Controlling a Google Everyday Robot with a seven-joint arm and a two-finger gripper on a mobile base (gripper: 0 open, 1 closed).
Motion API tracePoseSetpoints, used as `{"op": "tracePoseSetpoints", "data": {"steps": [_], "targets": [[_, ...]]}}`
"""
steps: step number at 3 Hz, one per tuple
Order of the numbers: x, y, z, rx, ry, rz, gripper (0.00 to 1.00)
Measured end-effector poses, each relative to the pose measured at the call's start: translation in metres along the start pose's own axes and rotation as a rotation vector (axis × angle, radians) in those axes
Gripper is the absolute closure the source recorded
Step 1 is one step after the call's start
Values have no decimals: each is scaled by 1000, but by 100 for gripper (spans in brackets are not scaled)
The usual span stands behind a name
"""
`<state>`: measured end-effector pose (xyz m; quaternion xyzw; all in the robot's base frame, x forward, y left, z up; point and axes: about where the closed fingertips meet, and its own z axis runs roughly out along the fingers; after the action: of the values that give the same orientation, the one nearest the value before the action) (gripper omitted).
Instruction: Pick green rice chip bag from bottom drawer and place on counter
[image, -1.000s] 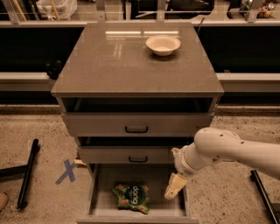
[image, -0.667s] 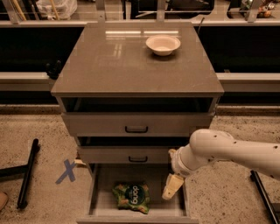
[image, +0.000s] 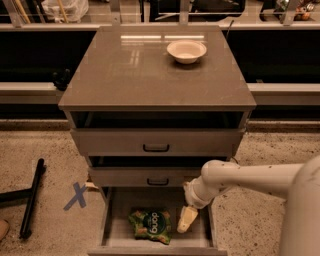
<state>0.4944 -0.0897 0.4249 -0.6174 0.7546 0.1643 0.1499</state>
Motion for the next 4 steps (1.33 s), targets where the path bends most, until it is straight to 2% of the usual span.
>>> {"op": "tracePoseSetpoints", "data": {"steps": [1, 2, 3, 4], "targets": [[16, -5, 51, -41, -25, 25, 0], [21, 2, 102, -103, -71, 45, 0], [21, 2, 104, -103, -73, 41, 0], [20, 1, 129, -106, -88, -6, 0]]}}
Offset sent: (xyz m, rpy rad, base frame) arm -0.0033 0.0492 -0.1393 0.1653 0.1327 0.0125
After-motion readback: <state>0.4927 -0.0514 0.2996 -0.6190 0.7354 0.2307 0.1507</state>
